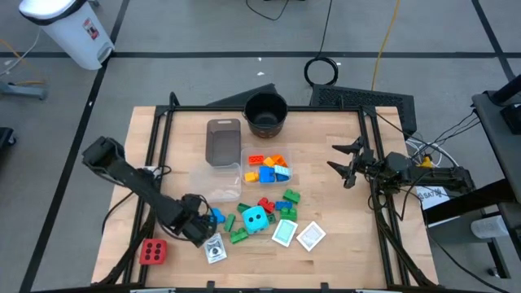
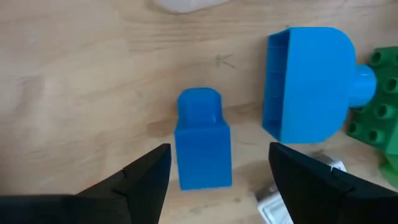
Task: Pick & Place Toys
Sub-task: Put the blue game piece into the right transparent bin
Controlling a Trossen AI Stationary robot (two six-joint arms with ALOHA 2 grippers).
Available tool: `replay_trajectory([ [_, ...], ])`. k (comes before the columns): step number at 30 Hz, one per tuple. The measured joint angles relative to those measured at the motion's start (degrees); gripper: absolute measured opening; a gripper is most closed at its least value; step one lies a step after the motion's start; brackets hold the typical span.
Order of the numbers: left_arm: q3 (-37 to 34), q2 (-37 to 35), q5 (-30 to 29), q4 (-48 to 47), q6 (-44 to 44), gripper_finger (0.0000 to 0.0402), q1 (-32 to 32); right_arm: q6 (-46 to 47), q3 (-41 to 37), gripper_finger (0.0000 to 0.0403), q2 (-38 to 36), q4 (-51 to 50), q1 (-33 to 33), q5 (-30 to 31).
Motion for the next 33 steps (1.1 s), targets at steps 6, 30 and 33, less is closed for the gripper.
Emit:
replay_trajectory([
  [6, 0.0, 3.6, 3.4, 1.2, -1.0, 0.0273, 0.0, 0.0, 0.0, 0.0267, 0.0, 0.0, 0.0, 0.0],
  [30, 0.5, 2.1, 0.6, 0.9, -3.0, 0.0135, -0.6, 0.0, 0.0, 0.027, 0.0, 0.0, 0.0, 0.0],
  [33, 1.5, -2.4, -4.9, 0.8, -2.4, 0.0135, -1.3, 0.0, 0.0, 0.0268, 0.0, 0.0, 0.0, 0.0],
])
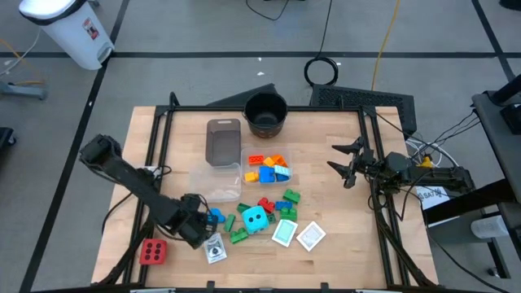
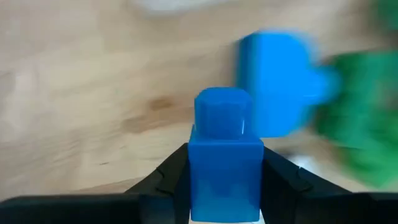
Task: Pick & Place Toys
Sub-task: Put the blue game piece into the right transparent bin
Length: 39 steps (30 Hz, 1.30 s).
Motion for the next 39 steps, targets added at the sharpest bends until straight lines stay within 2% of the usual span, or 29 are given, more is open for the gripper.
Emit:
replay_trajectory([
  [4, 2.2, -4.9, -11.7, -0.5, 4.8, 0.0135, -0.6, 0.0, 0.0, 0.0266, 0.0, 0.0, 0.0, 0.0],
  [9, 5.7, -8.5, -29.6, 0.8, 18.3, 0.0135, 0.6, 0.0, 0.0, 0.0268, 0.0, 0.0, 0.0, 0.0],
  [11, 6.7, -9.1, -33.6, 2.9, 25.8, 0.0135, 1.8, 0.0, 0.0, 0.0269, 0.0, 0.0, 0.0, 0.0],
  [14, 7.7, -9.8, -36.6, 7.5, 36.4, 0.0135, 5.1, 0.0, 0.0, 0.0269, 0.0, 0.0, 0.0, 0.0],
  [19, 7.7, -9.8, -33.9, 19.3, 56.2, 0.0135, 13.5, 0.0, 0.0, 0.0266, 0.0, 0.0, 0.0, 0.0],
  [23, 7.7, -9.7, -26.6, 29.8, 73.0, 0.0135, 21.0, 0.0, 0.0, 0.0267, 0.0, 0.0, 0.0, 0.0],
  [26, 7.7, -9.1, -20.3, 34.6, 82.0, 0.0135, 26.2, 0.0, 0.0, 0.0269, 0.0, 0.0, 0.0, 0.0],
  [31, 7.7, -5.8, -12.2, 37.0, 89.2, 0.0135, 33.4, 0.0, 0.0, 0.0269, 0.0, 0.0, 0.0, 0.0],
  [39, 7.7, 2.9, -7.2, 35.7, 91.1, 0.0135, 40.7, 0.0, 0.0, 0.0268, 0.0, 0.0, 0.0, 0.0],
])
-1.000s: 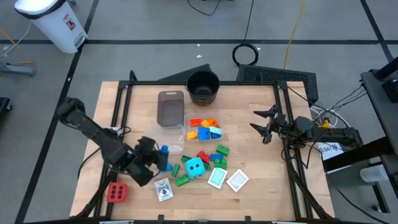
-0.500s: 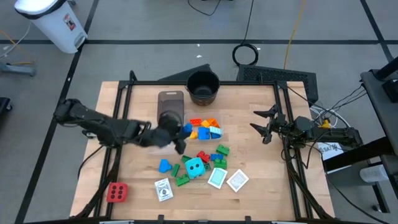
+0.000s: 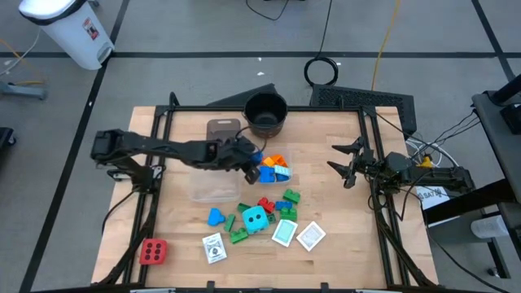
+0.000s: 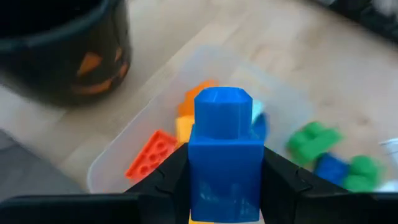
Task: Pick & Place Toys
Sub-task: Put the blue game piece into the right transparent bin
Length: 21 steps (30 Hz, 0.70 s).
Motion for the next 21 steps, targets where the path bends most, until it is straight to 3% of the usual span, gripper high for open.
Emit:
replay_trajectory([
  [14, 0.0, 11.6, 2.8, 0.9, -0.5, 0.0139, 6.0, 0.0, 0.0, 0.0268, 0.0, 0.0, 0.0, 0.0],
  [16, 0.0, 11.6, 3.3, 0.9, 0.0, 0.0178, 6.3, 0.0, 0.0, 0.0269, 0.0, 0.0, 0.0, 0.0],
  [21, 0.0, 8.9, 7.2, 0.3, 2.5, 0.0334, 7.0, 0.0, 0.0, 0.0268, 0.0, 0.0, 0.0, 0.0],
])
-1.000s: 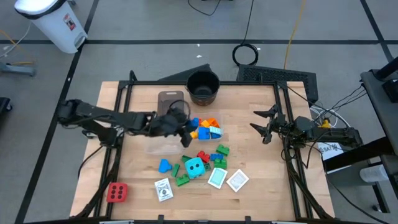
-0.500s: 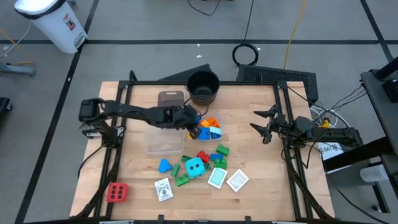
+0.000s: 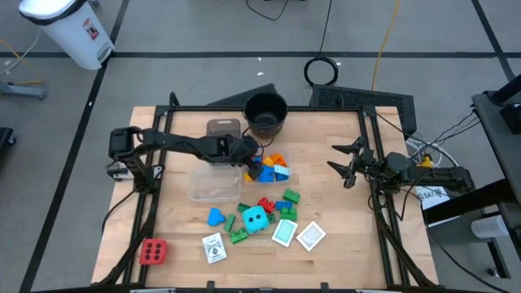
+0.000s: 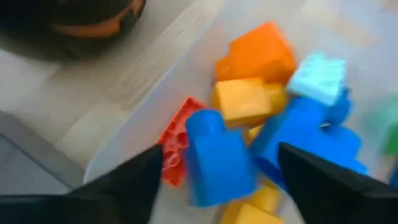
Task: Pick & Place Toys
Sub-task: Put the blue game piece into the right transparent bin
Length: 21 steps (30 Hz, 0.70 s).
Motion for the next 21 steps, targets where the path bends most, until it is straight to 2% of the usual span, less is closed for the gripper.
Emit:
replay_trajectory([
  [1, 0.0, -0.8, 0.0, 0.1, 0.0, 0.0362, 0.1, 0.0, 0.0, 0.0268, 0.0, 0.0, 0.0, 0.0],
  [3, 0.0, -3.0, 0.0, -1.2, -0.7, 0.0386, 0.2, 0.0, 0.0, 0.0266, 0.0, 0.0, 0.0, 0.0],
  [7, 0.0, -9.1, 0.7, -5.8, -3.4, 0.0349, -0.4, 0.0, 0.0, 0.0266, 0.0, 0.0, 0.0, 0.0],
  [11, 0.0, -16.1, 1.4, -13.0, -7.0, 0.031, -4.7, 0.0, 0.0, 0.0269, 0.0, 0.0, 0.0, 0.0],
  [16, 0.0, -20.8, 2.8, -21.6, -15.7, 0.0284, -15.2, 0.0, 0.0, 0.0269, 0.0, 0.0, 0.0, 0.0],
  [21, 0.0, -20.8, 2.8, -23.4, -26.7, 0.0276, -26.4, 0.0, 0.0, 0.0269, 0.0, 0.0, 0.0, 0.0],
])
